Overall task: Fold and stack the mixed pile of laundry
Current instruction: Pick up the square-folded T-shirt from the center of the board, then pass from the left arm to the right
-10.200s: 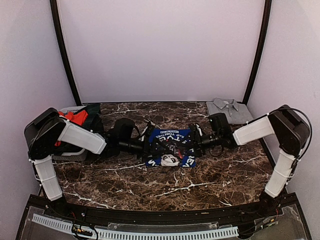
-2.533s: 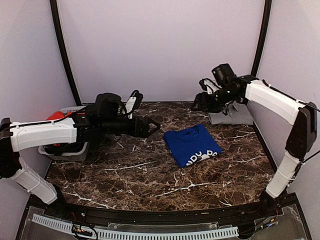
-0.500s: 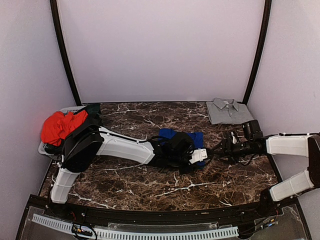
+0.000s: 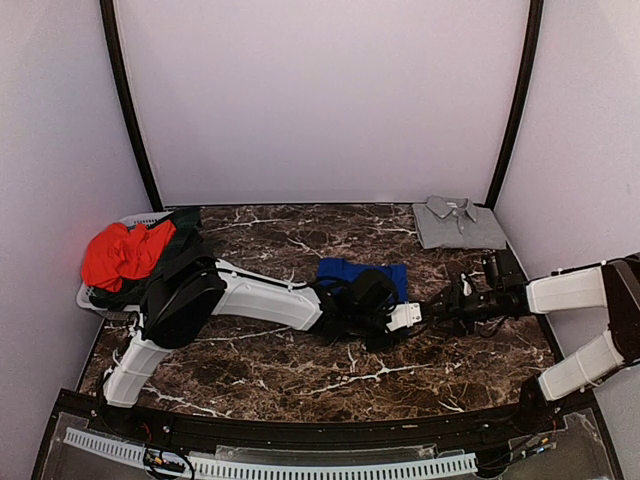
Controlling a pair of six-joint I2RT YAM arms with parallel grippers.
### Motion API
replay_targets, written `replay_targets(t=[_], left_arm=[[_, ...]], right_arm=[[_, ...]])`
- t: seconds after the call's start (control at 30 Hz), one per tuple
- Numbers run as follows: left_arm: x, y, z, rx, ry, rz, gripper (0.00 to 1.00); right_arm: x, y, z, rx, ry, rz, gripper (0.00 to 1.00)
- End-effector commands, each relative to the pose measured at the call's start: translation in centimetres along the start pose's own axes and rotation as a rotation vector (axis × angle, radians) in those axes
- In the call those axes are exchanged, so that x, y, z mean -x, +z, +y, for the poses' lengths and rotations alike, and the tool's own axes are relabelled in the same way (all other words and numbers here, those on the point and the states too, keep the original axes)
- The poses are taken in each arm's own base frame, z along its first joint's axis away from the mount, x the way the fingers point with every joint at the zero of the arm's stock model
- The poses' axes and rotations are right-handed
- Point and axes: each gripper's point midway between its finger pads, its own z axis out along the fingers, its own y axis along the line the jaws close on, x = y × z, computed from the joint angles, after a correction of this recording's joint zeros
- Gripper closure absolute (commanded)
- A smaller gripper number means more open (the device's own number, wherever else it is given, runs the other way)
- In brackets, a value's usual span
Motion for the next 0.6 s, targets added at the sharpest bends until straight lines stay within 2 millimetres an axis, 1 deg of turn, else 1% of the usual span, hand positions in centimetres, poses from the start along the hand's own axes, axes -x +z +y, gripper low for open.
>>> replay_targets(t=[0.0,0.03,0.07,0.1,0.2,0.37,0.43,0.57], left_arm=[[2.1,-1.5,0.1,-0.031,-0.051,-0.074,0.99],[3.2,-2.1,0.7,-0.020,-0.071,-0.111,1.00],[3.2,-2.4,0.9,-0.017,-0.083,-0.118,1.00],[4.3,-3.1,1.3,-0.009,-0.099,-0.155,1.00],[5.4,-4.4,2.1,0.004,-0.123,-0.205,1.00],[5.9,-5.3,2.8,0.024,-0.146,-0.232,1.00],[6.1,-5.6,3.0,0.031,-0.150,-0.237,1.00],[6.5,-6.3,3.1,0.036,-0.146,-0.254,1.00]], right_arm=[[0.8,0.3,1.2,0.063,-0.004,-0.027,0.43],[0.9,0.4,1.4,0.068,-0.002,-0.030,0.43],[1.1,0.5,1.6,0.078,-0.004,-0.036,0.42],[1.1,0.7,1.7,0.085,0.006,-0.036,0.42],[1.3,1.6,2.1,0.112,0.026,-0.024,0.40],[1.2,3.3,2.5,0.131,0.066,0.008,0.36],[1.3,3.6,2.4,0.116,0.078,0.003,0.34],[1.4,4.1,2.8,0.107,0.082,-0.009,0.32]])
